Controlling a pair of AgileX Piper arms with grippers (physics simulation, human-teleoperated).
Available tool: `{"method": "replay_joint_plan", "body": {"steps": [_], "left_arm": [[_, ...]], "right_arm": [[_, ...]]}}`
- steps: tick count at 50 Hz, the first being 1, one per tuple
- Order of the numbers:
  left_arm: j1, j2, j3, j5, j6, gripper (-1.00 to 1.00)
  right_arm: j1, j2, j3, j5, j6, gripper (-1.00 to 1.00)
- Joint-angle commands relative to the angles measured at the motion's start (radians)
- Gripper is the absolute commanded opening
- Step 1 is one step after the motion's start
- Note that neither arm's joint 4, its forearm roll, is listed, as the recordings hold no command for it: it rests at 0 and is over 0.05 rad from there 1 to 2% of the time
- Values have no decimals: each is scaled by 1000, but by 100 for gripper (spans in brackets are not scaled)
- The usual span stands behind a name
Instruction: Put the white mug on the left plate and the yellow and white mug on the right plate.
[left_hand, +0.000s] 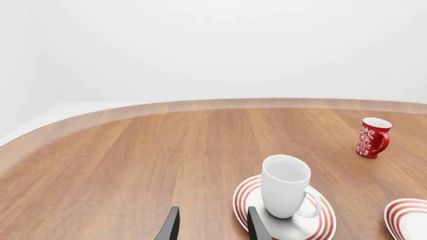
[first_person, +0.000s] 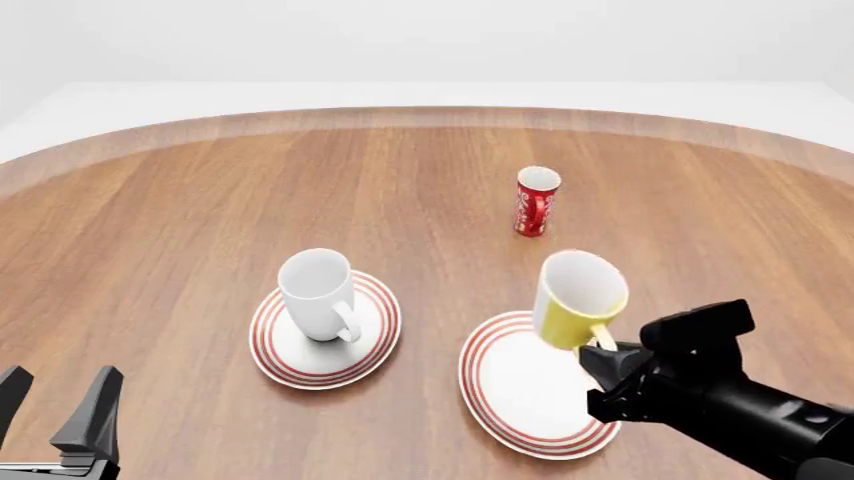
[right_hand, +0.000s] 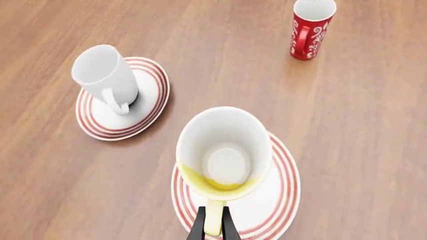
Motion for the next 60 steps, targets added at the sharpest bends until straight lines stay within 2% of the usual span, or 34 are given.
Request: {"method": "replay_joint_plan", "body": {"steps": [1,18,37,60], "left_arm": [[0,0,0,0,0,100],[0,0,0,0,0,100],[0,0,0,0,0,100],[0,0,0,0,0,100]], "right_arm": [[13,12,28,-25,8,-100],[17,44,47,-55,6,-100],[31,169,51,-143,5,-100],[16,248,73,-212,-5,-100]]}}
